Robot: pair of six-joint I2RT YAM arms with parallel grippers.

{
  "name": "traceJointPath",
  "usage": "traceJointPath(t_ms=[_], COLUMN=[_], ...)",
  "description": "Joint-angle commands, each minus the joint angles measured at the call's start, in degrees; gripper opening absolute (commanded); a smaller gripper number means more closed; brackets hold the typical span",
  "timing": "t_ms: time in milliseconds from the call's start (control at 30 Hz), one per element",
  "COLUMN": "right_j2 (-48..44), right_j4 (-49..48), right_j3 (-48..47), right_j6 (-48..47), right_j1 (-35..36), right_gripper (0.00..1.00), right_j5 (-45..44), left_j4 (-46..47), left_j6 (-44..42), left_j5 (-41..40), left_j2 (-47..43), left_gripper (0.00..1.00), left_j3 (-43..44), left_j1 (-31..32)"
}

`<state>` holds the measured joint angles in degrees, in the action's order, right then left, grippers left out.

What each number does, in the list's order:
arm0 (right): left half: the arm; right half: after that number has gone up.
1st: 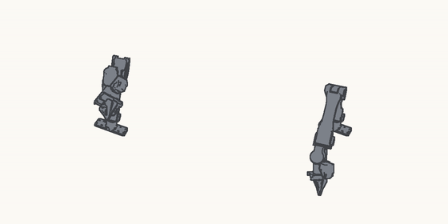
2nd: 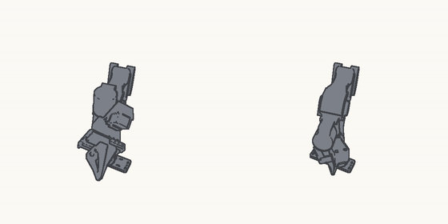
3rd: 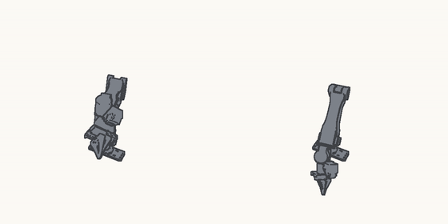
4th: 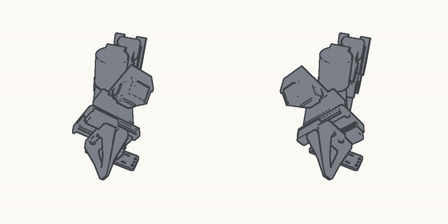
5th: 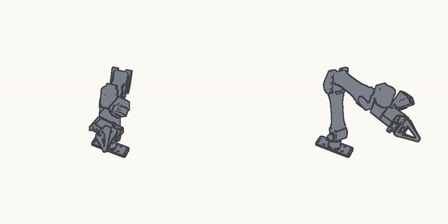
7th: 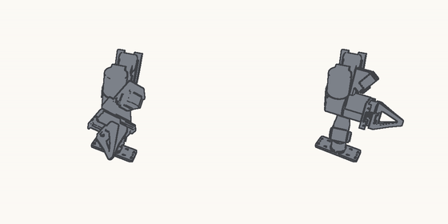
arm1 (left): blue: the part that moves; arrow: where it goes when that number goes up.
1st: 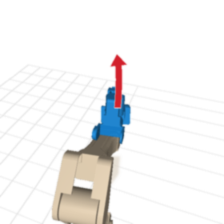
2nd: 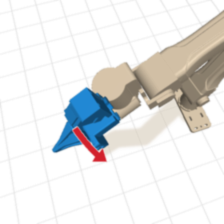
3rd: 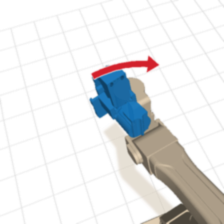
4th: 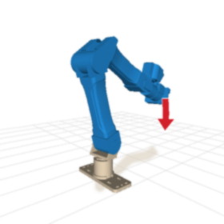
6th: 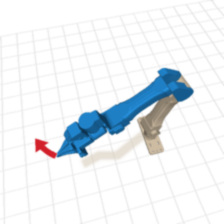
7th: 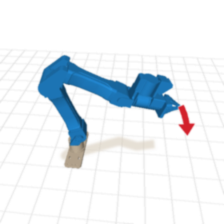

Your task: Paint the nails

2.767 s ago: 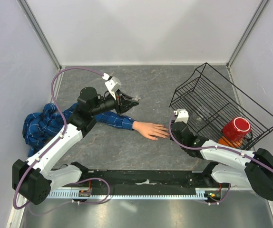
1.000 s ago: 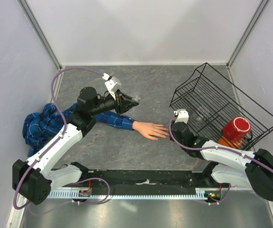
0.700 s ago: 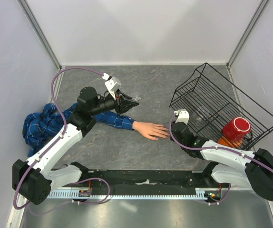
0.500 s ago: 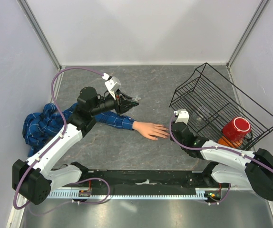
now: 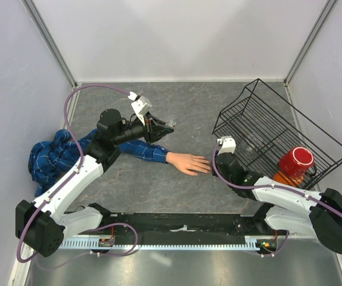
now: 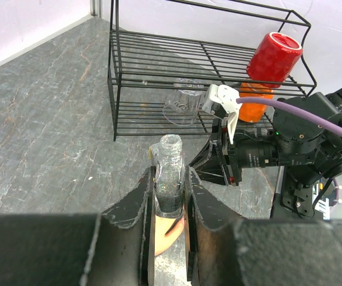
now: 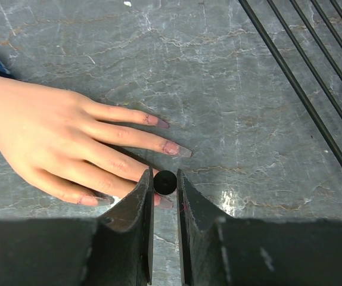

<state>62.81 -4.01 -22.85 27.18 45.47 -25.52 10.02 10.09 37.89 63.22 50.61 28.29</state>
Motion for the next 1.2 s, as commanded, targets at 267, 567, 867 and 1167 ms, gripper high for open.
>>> traceJointPath(t_ms=[267, 567, 867, 1167], right_j2=[1.0, 1.79, 1.97, 0.3], right_j4=[-0.48, 1.11, 1.2, -1.44], right_j3=[-0.96, -1.58, -1.85, -0.7], right_j6=[1.21, 2.61, 2.27, 0.33], right_j1=[-0.12, -0.12, -0.12, -0.12], right_gripper=[0.0, 0.0, 0.0, 0.0], right_j5=[-2.16, -4.28, -4.02, -1.03], left_j4=[2.99, 2.99, 2.99, 2.99], left_j6=[1.51, 1.51, 1.51, 1.6], left_j5=[1.31, 1.4, 1.4, 1.49], left_j2=[-0.03, -0.12, -0.12, 0.15], left_gripper=[0.02, 0.02, 0.02, 0.02], left_j3=[2.12, 2.12, 2.04, 2.12], left_j1=[-0.43, -0.43, -0.43, -0.43])
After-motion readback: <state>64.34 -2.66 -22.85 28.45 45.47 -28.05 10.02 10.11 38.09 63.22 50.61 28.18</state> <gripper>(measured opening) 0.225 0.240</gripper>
